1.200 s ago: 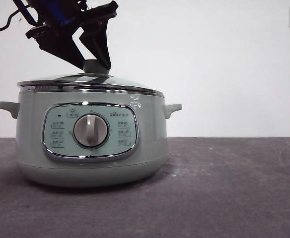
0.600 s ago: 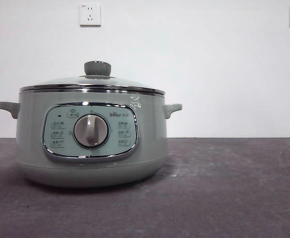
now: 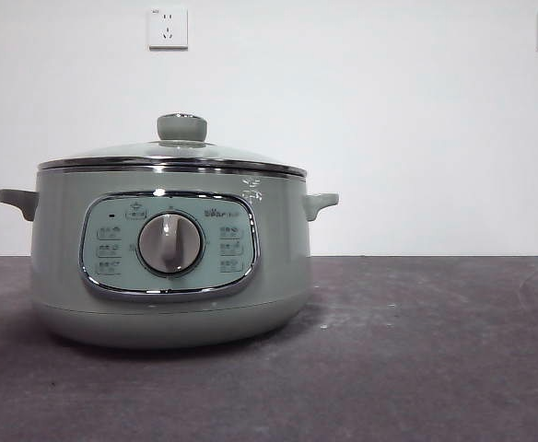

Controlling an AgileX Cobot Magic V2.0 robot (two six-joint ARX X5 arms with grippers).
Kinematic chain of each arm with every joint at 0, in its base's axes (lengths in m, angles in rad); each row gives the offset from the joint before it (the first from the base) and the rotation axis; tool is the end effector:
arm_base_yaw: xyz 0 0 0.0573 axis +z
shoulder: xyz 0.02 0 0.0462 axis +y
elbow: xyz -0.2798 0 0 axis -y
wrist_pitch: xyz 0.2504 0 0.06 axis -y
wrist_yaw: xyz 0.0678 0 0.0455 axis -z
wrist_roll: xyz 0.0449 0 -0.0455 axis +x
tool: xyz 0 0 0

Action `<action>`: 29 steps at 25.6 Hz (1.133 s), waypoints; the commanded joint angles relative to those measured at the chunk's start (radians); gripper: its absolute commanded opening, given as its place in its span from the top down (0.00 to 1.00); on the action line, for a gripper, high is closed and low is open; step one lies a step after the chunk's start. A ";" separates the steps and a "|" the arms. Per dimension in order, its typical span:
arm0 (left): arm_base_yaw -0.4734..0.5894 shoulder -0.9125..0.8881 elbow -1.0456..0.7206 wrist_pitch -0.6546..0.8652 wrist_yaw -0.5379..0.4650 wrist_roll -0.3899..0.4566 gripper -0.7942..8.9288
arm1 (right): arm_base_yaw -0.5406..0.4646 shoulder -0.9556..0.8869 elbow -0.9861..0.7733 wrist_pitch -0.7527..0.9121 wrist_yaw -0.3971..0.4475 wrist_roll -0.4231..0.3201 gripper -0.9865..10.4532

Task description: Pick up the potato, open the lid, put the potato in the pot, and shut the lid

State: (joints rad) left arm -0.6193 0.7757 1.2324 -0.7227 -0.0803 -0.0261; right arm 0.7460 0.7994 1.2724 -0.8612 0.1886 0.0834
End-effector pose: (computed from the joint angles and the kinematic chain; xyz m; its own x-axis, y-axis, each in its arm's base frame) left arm 0.1056 -0.0709 0.4341 0.8297 -0.4929 -0.2620 0.5098 0.8603 -0.0041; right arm 0.0968 0.0780 0.4292 0.7950 0.4794 -0.3718 -0.5142 0.8576 0.0064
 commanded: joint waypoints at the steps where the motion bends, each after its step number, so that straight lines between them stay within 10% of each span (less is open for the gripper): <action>1: -0.004 -0.087 -0.136 0.048 -0.037 0.011 0.93 | 0.002 -0.087 -0.184 0.133 0.013 0.002 0.93; 8: -0.004 -0.320 -0.463 0.145 -0.050 -0.015 0.93 | 0.002 -0.271 -0.527 0.374 0.080 0.011 0.93; 14: -0.004 -0.338 -0.488 0.092 -0.051 -0.029 0.92 | 0.001 -0.267 -0.541 0.356 0.082 0.140 0.92; 29: -0.003 -0.325 -0.488 0.019 -0.049 -0.030 0.92 | 0.002 -0.267 -0.540 0.352 0.079 0.140 0.91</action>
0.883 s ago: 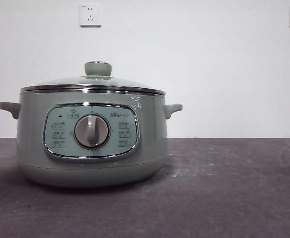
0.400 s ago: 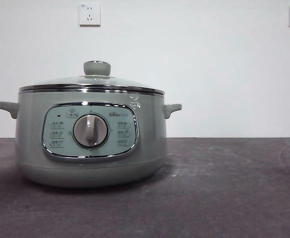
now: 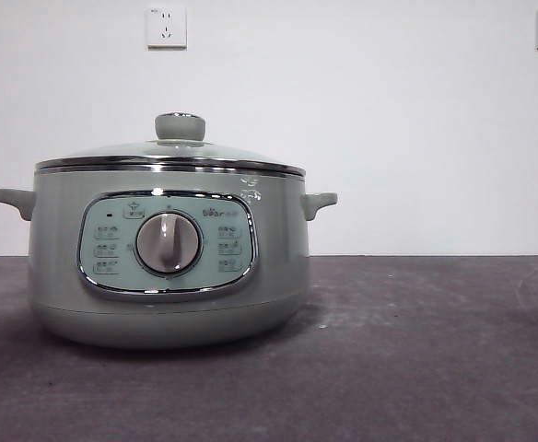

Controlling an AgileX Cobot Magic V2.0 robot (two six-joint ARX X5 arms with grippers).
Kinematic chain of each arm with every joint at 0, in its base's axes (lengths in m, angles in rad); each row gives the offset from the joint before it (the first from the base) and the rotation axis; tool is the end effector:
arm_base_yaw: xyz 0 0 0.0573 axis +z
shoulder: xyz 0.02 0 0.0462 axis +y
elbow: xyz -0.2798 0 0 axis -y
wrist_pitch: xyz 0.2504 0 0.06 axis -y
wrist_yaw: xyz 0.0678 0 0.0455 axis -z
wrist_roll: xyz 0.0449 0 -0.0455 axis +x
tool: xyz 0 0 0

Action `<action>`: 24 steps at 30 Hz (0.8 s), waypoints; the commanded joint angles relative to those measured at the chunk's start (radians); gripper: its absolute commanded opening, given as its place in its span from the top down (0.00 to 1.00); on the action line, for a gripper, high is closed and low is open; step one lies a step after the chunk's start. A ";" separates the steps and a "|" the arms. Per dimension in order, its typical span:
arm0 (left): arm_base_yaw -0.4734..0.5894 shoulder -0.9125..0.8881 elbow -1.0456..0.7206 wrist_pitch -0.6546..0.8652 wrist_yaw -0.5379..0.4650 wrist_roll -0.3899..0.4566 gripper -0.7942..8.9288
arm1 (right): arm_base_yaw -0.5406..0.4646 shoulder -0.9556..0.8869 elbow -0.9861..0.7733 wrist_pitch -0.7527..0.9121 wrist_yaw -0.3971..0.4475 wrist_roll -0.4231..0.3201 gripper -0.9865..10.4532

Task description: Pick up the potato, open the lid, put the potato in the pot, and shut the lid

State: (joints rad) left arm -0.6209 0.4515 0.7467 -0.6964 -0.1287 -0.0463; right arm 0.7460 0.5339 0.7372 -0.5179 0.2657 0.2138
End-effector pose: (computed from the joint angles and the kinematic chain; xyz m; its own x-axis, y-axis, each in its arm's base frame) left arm 0.0796 -0.0499 0.3120 0.8172 -0.4268 -0.3873 0.4656 0.8849 0.0075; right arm 0.0946 0.0714 0.3208 0.8521 0.4299 -0.2986 -0.4126 0.9027 0.1224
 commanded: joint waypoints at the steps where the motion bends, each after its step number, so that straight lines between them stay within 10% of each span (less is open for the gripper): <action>1: -0.002 0.000 -0.002 -0.010 -0.001 -0.005 0.92 | 0.002 -0.002 -0.005 0.009 0.002 0.010 0.91; 10: 0.147 -0.074 -0.076 0.174 0.027 0.137 0.92 | 0.002 -0.002 -0.005 0.008 0.002 0.010 0.91; 24: 0.583 -0.333 -0.580 0.530 0.240 0.140 0.92 | 0.002 -0.002 -0.005 0.008 0.002 0.010 0.91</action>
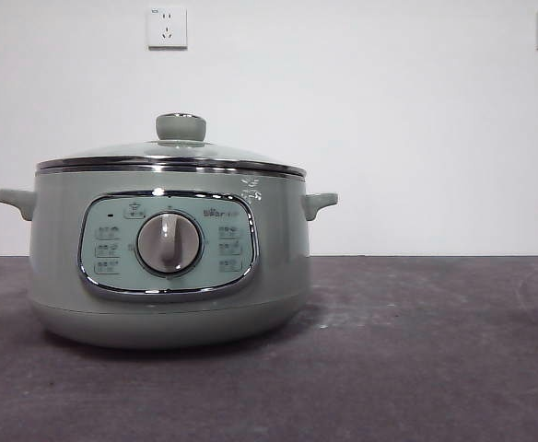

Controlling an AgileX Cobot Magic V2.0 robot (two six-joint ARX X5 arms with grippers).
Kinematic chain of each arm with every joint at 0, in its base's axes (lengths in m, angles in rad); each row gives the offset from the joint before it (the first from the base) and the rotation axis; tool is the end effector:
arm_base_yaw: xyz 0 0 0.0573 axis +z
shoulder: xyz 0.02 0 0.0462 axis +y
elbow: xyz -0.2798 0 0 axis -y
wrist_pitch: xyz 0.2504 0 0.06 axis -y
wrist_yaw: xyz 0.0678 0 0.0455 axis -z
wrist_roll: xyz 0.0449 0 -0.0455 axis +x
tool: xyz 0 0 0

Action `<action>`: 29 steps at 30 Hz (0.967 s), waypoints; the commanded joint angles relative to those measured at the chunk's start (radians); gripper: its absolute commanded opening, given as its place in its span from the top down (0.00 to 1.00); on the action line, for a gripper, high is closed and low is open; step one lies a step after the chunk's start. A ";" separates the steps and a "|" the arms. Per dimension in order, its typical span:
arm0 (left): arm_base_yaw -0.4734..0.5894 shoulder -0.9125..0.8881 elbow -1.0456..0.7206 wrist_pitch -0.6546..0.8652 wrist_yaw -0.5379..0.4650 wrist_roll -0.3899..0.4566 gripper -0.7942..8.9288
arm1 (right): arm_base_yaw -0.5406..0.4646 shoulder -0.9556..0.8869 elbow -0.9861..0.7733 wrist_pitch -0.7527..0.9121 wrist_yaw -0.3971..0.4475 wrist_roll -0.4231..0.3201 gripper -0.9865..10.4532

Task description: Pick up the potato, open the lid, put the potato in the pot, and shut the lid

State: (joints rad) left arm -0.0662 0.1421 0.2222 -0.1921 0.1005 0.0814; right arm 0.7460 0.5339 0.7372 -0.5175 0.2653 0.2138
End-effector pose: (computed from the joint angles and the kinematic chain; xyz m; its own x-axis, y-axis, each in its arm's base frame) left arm 0.0991 -0.0111 0.2104 0.9799 -0.1655 -0.1112 0.1738 0.9823 0.0696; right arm 0.0946 0.0714 0.3209 0.8520 0.4303 -0.2982 -0.4129 0.9025 0.1226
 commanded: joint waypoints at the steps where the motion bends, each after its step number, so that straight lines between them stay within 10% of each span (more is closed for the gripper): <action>1: 0.040 -0.035 -0.079 0.032 0.010 0.009 0.92 | 0.002 -0.002 -0.005 0.008 0.003 0.010 0.91; 29: 0.119 -0.140 -0.219 0.016 0.006 -0.010 0.92 | 0.002 -0.002 -0.005 0.008 0.003 0.010 0.91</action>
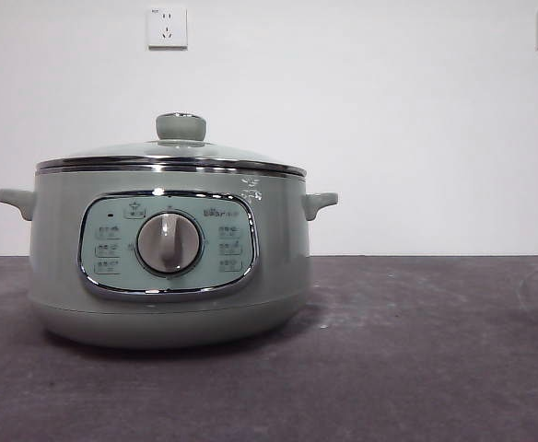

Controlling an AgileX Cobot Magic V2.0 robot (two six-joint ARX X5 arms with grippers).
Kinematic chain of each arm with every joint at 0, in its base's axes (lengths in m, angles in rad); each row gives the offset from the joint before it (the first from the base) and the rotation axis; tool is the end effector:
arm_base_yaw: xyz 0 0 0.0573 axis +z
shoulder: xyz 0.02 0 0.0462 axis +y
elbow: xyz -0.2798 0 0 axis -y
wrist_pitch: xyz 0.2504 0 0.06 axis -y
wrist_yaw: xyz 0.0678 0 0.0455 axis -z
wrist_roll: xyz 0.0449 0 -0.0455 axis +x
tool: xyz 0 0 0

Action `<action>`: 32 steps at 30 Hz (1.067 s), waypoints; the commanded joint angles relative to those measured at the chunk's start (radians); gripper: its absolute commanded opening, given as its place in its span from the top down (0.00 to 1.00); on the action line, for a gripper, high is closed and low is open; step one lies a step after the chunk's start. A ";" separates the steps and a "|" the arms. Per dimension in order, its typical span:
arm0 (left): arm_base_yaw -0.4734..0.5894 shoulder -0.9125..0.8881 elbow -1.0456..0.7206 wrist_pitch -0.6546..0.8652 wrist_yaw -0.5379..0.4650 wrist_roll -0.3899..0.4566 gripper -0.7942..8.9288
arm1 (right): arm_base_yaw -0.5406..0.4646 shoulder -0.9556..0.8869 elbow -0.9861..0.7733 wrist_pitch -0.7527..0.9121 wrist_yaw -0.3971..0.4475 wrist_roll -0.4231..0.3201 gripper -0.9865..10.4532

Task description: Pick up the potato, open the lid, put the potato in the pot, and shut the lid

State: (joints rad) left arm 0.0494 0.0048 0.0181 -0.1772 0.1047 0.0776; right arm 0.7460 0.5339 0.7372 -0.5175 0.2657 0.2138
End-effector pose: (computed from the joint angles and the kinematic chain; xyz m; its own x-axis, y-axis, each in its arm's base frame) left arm 0.1008 0.0003 0.1498 0.9852 -0.0559 -0.1623 0.0663 0.9960 0.0595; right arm 0.0946 0.0714 0.3209 0.8522 0.4300 -0.2982 -0.4126 0.9026 0.1225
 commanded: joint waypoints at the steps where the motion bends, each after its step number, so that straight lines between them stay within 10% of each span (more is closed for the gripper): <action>1: 0.003 -0.003 -0.014 0.001 0.002 -0.006 0.92 | 0.002 -0.002 -0.005 0.008 0.002 0.010 0.91; 13: 0.003 -0.003 -0.014 0.001 0.002 -0.006 0.92 | 0.002 -0.002 -0.005 0.008 0.002 0.008 0.91; 22: 0.003 -0.003 -0.014 0.001 0.002 -0.006 0.92 | -0.112 -0.048 -0.026 0.024 0.019 -0.206 0.91; 32: 0.003 -0.003 -0.014 0.001 0.002 -0.006 0.92 | -0.541 -0.219 -0.395 0.390 -0.402 -0.204 0.91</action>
State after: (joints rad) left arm 0.0494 0.0048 0.0181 -0.1772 0.1047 0.0776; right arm 0.2298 0.3347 0.3958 -0.1753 -0.1032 0.0154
